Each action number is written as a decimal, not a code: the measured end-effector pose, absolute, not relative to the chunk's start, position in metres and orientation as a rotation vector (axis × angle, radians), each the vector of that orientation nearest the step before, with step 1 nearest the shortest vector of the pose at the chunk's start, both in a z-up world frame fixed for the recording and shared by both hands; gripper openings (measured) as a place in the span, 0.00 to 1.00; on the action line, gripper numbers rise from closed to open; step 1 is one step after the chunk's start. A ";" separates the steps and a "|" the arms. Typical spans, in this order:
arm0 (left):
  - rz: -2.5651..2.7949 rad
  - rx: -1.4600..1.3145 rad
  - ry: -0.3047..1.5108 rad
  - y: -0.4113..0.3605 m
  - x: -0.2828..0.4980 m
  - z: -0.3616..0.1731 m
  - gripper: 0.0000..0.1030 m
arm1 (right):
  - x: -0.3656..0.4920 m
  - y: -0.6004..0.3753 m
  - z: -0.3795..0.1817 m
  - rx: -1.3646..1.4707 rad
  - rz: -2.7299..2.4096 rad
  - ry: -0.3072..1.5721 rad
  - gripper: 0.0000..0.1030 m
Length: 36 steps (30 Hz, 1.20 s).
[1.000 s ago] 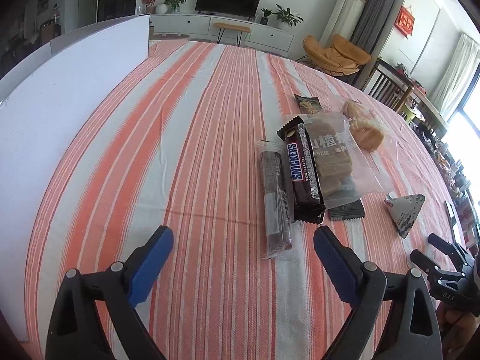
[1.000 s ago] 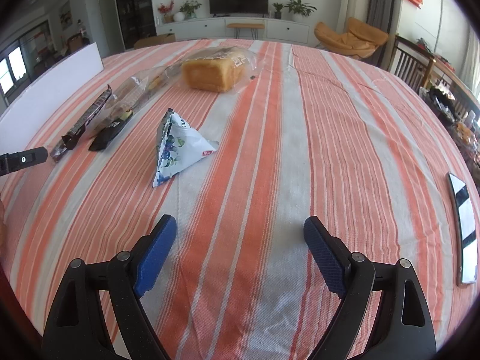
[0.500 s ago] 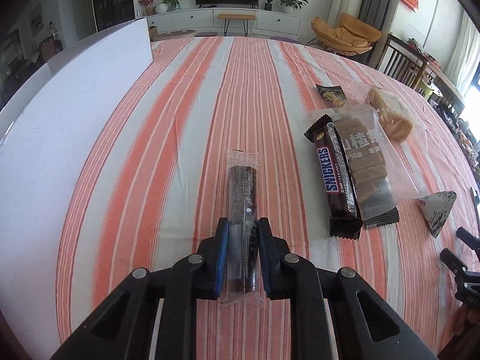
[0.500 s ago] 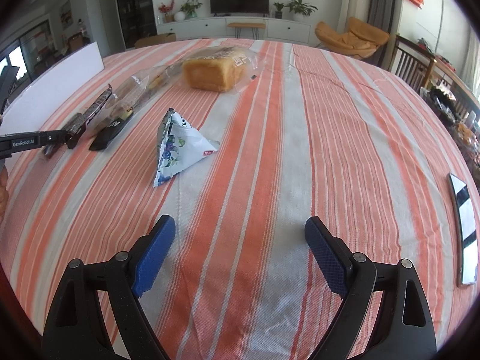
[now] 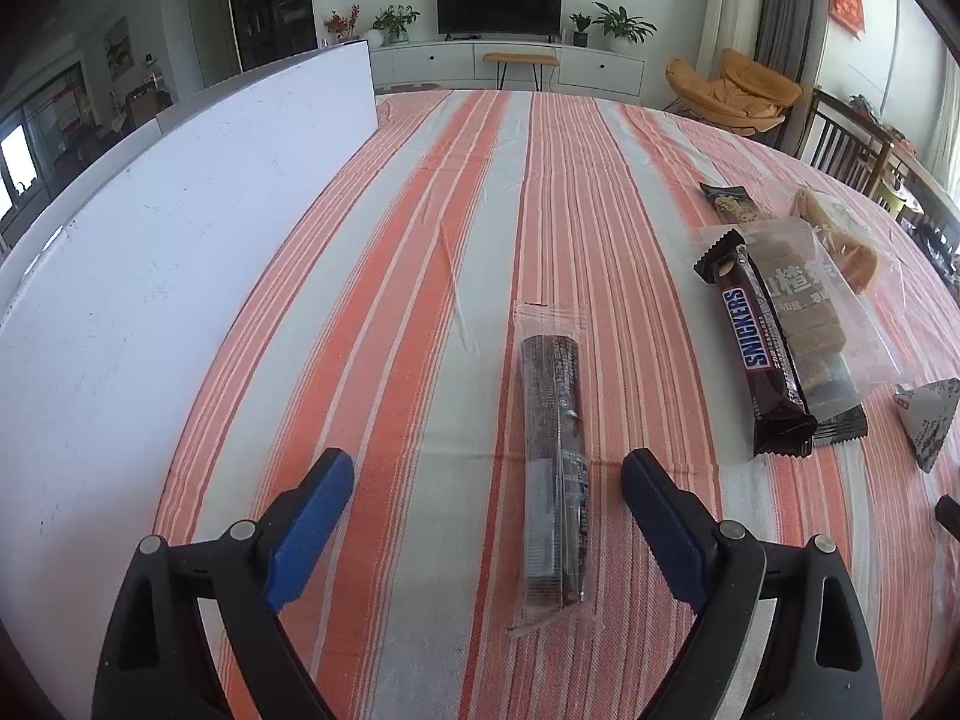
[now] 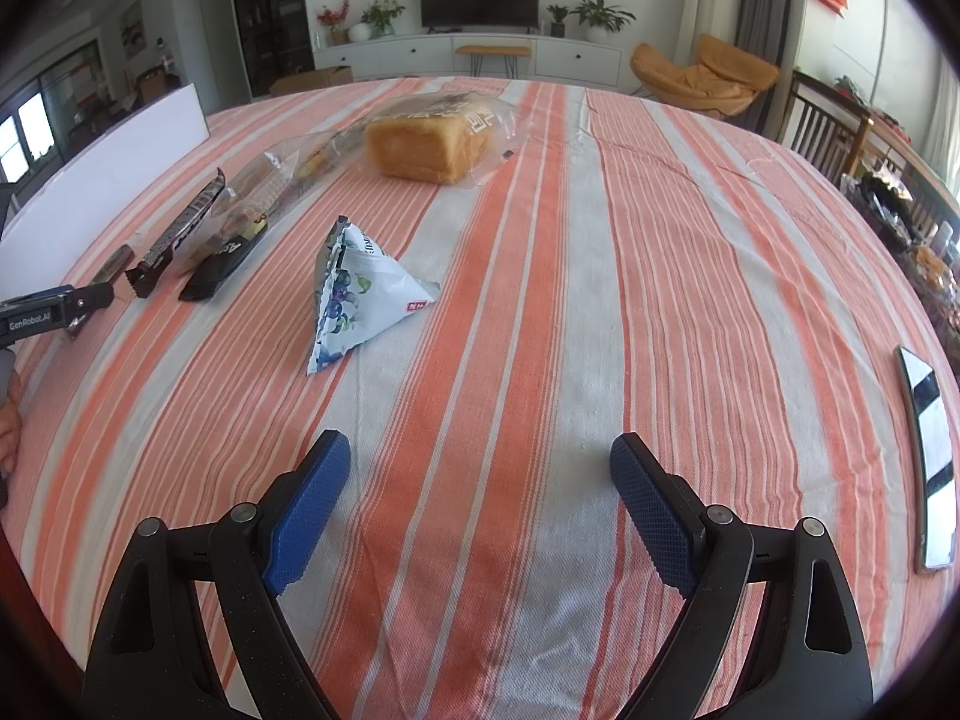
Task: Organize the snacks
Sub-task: 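Grasp the clear bag of hawthorn strips with the right tool and lift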
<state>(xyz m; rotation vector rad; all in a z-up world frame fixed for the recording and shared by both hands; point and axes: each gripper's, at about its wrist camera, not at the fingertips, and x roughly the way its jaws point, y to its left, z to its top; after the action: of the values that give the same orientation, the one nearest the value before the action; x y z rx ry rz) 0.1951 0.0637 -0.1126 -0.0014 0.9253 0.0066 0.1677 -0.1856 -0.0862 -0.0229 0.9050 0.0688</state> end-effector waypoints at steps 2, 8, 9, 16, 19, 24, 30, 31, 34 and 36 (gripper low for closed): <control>0.012 -0.006 0.934 0.066 0.198 -0.114 0.96 | 0.167 -0.185 -0.086 -0.024 0.073 0.905 0.88; 0.009 -0.004 0.942 0.064 0.200 -0.113 1.00 | 0.170 -0.167 -0.080 -0.043 0.164 0.896 0.87; 0.009 -0.004 0.942 0.064 0.200 -0.114 1.00 | 0.177 -0.160 -0.077 -0.065 0.174 0.898 0.87; 0.008 -0.005 0.942 0.064 0.201 -0.113 1.00 | 0.246 -0.147 -0.073 -0.244 0.056 0.898 0.82; 0.009 -0.004 0.942 0.064 0.201 -0.114 1.00 | 0.255 -0.141 -0.040 -0.128 0.089 0.859 0.81; 0.010 -0.005 0.942 0.064 0.200 -0.113 1.00 | 0.278 -0.082 -0.023 -0.049 0.277 0.943 0.81; 0.009 -0.005 0.942 0.064 0.200 -0.113 1.00 | 0.336 -0.040 -0.064 0.006 0.304 1.143 0.50; 0.009 -0.006 0.941 0.064 0.200 -0.113 1.00 | 0.340 -0.036 -0.065 0.016 0.289 1.153 0.55; 0.009 -0.006 0.941 0.064 0.201 -0.113 1.00 | 0.341 -0.026 -0.063 0.011 0.304 1.157 0.45; 0.009 -0.006 0.941 0.063 0.201 -0.113 1.00 | 0.336 -0.025 -0.057 0.002 0.330 1.159 0.35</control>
<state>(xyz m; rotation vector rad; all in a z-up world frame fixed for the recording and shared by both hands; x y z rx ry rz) 0.2012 0.0634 -0.1127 -0.0055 0.9412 0.0089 0.3359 -0.0254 -0.0573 0.0019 1.1592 0.3299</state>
